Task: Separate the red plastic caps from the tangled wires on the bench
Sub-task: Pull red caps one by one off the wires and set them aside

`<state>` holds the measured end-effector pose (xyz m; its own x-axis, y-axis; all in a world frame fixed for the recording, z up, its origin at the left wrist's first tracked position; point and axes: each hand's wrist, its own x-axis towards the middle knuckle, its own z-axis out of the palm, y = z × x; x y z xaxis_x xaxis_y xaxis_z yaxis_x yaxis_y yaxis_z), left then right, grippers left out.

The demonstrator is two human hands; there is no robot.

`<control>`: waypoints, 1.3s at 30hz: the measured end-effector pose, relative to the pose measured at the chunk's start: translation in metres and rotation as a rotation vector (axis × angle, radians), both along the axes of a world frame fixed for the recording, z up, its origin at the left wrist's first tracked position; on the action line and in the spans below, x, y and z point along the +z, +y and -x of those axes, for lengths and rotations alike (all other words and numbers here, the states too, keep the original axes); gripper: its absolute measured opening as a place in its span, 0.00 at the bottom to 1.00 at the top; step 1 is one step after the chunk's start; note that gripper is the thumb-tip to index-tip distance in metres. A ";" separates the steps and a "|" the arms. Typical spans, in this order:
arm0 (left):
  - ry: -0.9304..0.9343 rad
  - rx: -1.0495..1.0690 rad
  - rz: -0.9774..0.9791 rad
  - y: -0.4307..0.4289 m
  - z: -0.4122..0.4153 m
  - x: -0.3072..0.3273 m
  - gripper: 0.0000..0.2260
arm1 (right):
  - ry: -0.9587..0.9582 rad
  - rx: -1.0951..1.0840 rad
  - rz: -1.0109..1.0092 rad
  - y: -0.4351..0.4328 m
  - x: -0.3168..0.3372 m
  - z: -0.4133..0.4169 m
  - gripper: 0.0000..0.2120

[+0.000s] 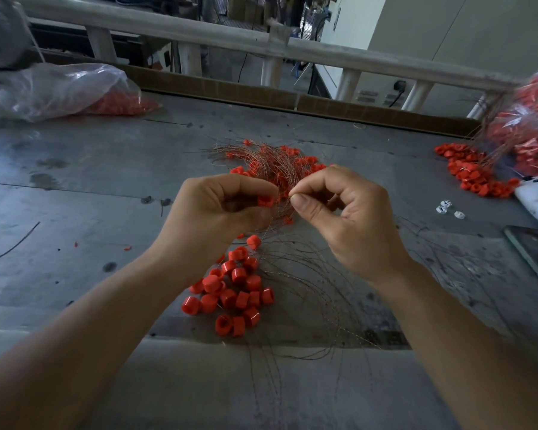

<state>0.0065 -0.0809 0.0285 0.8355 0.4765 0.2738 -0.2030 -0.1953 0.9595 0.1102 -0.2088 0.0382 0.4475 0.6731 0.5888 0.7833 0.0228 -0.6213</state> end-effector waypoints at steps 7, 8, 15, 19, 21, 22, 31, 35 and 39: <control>-0.001 0.003 -0.057 0.000 0.000 0.000 0.13 | 0.012 0.004 -0.012 -0.001 0.002 0.001 0.04; 0.003 0.011 -0.073 0.000 0.001 0.000 0.12 | 0.010 0.006 -0.015 -0.001 0.002 0.001 0.04; -0.002 0.002 -0.088 0.001 0.000 -0.001 0.11 | 0.020 0.011 -0.007 -0.002 0.004 0.002 0.04; -0.016 -0.006 -0.069 0.000 0.000 -0.001 0.11 | 0.021 0.021 0.005 -0.002 0.004 0.003 0.05; -0.029 -0.023 -0.051 0.000 0.000 -0.001 0.11 | 0.022 0.030 0.014 -0.002 0.004 0.003 0.04; -0.035 -0.035 -0.052 0.000 0.001 -0.001 0.12 | 0.024 0.036 0.018 -0.002 0.004 0.003 0.04; -0.081 -0.130 -0.023 -0.001 0.002 0.000 0.11 | 0.053 0.072 0.095 -0.002 0.002 0.003 0.04; -0.083 -0.158 -0.051 0.000 0.003 -0.001 0.12 | 0.058 0.060 0.104 -0.001 0.001 0.003 0.06; -0.073 -0.141 -0.064 0.002 0.003 -0.002 0.13 | 0.062 0.055 0.099 -0.001 0.000 0.004 0.05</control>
